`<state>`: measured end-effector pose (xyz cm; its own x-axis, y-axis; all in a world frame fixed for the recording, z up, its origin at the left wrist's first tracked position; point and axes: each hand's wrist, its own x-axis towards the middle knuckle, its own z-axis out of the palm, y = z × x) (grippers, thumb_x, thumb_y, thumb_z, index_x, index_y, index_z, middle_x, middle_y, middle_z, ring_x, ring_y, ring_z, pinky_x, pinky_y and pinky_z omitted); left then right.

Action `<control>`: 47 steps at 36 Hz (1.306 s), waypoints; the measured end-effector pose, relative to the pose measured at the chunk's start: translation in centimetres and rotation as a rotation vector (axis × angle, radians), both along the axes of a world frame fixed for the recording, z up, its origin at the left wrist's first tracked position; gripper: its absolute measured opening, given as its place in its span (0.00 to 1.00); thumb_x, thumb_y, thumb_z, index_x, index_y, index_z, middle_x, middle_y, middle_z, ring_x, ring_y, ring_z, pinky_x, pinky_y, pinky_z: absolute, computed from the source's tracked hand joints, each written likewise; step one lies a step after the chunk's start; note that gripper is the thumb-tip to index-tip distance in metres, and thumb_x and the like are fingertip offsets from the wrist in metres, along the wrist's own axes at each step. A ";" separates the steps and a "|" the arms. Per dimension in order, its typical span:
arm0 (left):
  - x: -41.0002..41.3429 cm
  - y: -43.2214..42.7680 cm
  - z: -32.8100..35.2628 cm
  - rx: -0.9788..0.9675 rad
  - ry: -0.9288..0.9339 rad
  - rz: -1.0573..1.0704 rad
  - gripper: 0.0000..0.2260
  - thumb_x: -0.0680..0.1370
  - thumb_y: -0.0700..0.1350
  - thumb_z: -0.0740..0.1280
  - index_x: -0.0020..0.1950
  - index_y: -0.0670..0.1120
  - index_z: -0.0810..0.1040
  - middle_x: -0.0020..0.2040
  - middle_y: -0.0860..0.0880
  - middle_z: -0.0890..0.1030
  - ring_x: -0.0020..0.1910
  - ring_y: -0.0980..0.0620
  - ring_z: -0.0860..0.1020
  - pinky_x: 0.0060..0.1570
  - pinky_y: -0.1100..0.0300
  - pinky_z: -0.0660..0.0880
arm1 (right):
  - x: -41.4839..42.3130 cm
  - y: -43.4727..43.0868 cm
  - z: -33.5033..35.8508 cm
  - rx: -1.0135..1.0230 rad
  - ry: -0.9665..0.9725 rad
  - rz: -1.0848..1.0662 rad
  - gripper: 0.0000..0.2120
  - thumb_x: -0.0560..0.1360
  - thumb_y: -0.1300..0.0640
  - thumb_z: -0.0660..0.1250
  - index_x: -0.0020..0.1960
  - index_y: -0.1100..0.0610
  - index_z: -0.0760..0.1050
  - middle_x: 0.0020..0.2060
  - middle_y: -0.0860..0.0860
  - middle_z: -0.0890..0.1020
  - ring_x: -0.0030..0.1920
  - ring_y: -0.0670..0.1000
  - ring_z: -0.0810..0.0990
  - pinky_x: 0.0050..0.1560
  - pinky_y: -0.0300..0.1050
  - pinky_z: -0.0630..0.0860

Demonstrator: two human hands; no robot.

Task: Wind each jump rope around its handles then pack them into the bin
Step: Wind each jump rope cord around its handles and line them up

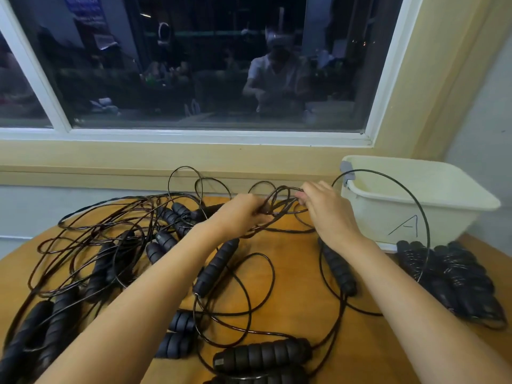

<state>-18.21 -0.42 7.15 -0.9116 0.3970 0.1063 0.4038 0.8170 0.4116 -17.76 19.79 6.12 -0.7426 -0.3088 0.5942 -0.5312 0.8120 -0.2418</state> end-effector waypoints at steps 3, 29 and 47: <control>-0.8 -2.0 -0.2 0.121 0.029 0.119 0.08 0.82 0.44 0.63 0.57 0.45 0.79 0.47 0.50 0.81 0.47 0.52 0.79 0.51 0.58 0.75 | -0.3 0.7 -0.1 -0.057 0.023 -0.026 0.14 0.80 0.53 0.56 0.42 0.59 0.73 0.42 0.48 0.72 0.48 0.49 0.67 0.41 0.44 0.63; 4.0 0.6 3.8 0.012 0.263 -0.189 0.22 0.77 0.61 0.63 0.68 0.54 0.75 0.63 0.57 0.79 0.64 0.56 0.74 0.67 0.43 0.68 | 3.5 -1.1 0.6 0.111 0.020 0.093 0.11 0.82 0.55 0.62 0.59 0.59 0.77 0.45 0.55 0.83 0.45 0.58 0.81 0.36 0.48 0.71; 11.6 -1.5 7.5 0.362 -0.047 -0.025 0.09 0.80 0.48 0.65 0.52 0.46 0.82 0.44 0.55 0.84 0.44 0.64 0.79 0.55 0.56 0.75 | 10.3 -1.0 3.8 0.141 0.035 -0.015 0.14 0.82 0.47 0.58 0.57 0.56 0.75 0.43 0.51 0.77 0.41 0.50 0.74 0.30 0.38 0.59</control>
